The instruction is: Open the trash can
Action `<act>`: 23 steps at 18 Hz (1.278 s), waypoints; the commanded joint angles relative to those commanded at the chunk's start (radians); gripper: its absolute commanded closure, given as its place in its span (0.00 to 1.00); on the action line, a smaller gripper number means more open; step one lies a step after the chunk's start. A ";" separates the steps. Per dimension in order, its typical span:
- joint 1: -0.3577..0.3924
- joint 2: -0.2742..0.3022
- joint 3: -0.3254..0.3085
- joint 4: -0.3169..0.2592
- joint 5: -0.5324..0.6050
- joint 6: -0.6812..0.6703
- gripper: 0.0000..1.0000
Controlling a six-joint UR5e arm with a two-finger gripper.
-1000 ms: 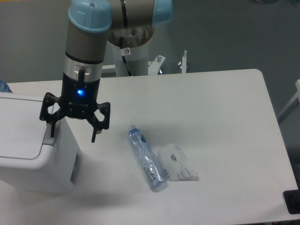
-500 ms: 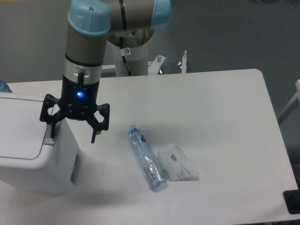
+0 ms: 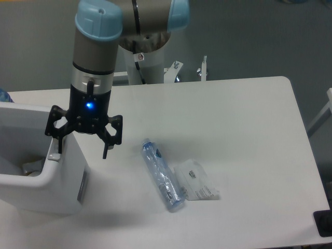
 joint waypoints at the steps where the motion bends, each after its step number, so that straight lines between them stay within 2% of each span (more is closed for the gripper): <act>1: 0.002 0.002 0.005 0.000 0.000 0.000 0.00; 4: 0.014 -0.001 0.023 0.002 0.005 0.012 0.00; 7: 0.073 0.000 0.025 0.008 0.069 0.046 0.00; 14: 0.254 -0.017 0.012 0.006 0.097 0.293 0.00; 19: 0.376 -0.067 -0.005 0.002 0.098 0.466 0.00; 23: 0.443 -0.090 -0.020 -0.005 0.103 0.610 0.00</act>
